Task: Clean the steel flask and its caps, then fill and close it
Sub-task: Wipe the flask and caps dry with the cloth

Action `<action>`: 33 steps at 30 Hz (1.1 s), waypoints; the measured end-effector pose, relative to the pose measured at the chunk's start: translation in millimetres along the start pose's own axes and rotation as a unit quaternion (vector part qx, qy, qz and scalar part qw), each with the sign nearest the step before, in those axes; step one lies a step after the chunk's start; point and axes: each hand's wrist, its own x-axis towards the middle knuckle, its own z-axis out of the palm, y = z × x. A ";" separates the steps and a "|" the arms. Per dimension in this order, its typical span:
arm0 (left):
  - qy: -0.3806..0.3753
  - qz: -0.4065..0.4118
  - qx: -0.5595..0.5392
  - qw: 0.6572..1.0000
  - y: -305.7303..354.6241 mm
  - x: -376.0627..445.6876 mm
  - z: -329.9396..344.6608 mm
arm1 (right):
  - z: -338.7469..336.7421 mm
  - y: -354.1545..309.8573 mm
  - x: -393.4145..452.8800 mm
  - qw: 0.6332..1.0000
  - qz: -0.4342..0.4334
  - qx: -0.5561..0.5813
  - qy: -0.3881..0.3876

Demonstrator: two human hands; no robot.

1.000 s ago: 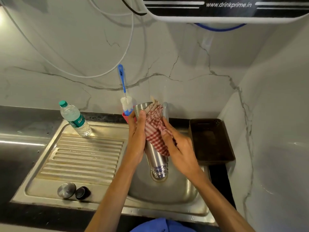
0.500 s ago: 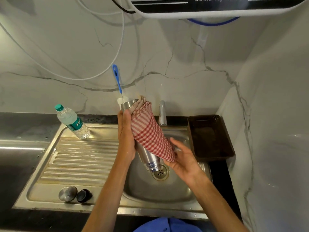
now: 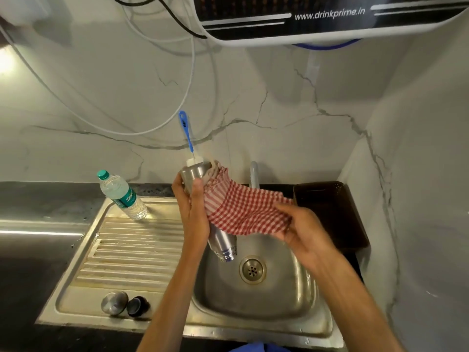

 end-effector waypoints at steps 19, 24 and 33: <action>0.023 0.057 -0.015 0.998 16.0 -39.3 33.0 | 65.1 35.6 -8.4 0.726 -0.469 -0.489 0.117; -0.036 -0.016 -0.126 0.991 25.4 -42.3 37.4 | 68.9 43.0 -4.9 0.838 -0.419 -0.350 -0.011; -0.106 -0.093 -0.111 0.984 42.1 -25.3 33.7 | 59.2 47.2 9.3 0.797 -0.438 -0.415 -0.026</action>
